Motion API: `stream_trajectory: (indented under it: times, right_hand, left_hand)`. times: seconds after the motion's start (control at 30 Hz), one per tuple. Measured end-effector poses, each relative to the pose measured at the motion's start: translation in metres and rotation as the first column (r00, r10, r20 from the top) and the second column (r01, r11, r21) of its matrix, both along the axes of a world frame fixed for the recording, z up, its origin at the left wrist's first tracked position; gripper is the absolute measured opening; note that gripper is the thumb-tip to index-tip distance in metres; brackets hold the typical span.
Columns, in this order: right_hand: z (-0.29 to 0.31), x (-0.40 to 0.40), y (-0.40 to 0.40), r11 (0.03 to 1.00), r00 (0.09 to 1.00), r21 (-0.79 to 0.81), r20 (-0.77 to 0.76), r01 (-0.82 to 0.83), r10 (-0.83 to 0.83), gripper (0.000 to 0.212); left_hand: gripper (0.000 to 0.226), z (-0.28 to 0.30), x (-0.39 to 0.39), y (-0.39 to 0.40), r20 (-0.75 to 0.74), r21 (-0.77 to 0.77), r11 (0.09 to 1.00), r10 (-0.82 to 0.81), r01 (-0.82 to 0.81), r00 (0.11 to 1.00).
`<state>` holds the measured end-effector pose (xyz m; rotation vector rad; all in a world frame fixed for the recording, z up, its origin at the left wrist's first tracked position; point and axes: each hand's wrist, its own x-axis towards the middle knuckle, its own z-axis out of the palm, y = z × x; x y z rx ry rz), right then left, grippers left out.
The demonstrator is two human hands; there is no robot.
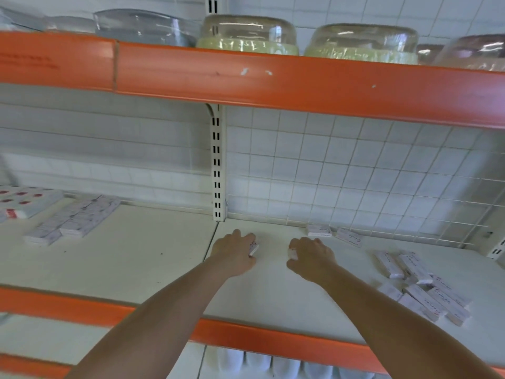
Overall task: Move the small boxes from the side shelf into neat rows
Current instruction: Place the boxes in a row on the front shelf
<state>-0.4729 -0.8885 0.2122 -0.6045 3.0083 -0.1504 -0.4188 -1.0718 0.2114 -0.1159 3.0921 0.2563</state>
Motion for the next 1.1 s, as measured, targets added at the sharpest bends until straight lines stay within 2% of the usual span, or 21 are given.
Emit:
stream_trajectory:
  times: [0.23,0.77,1.1]
  right_hand:
    - [0.005,0.008,-0.047,1.000,1.000,0.012,-0.018,0.005,-0.005,0.043]
    - [0.010,0.045,-0.190,0.990,0.990,0.002,-0.031,0.140,-0.140,0.039]
    - [0.010,0.056,-0.261,0.994,0.995,0.018,-0.006,0.104,-0.104,0.040]
  left_hand:
    - [0.041,-0.001,0.004,-0.047,-0.006,0.022,1.000,-0.003,0.003,1.000]
    - [0.042,0.001,0.017,-0.193,0.036,0.034,0.984,-0.176,0.175,0.984]
    - [0.045,0.001,0.029,-0.253,0.033,0.040,0.988,-0.154,0.152,0.988]
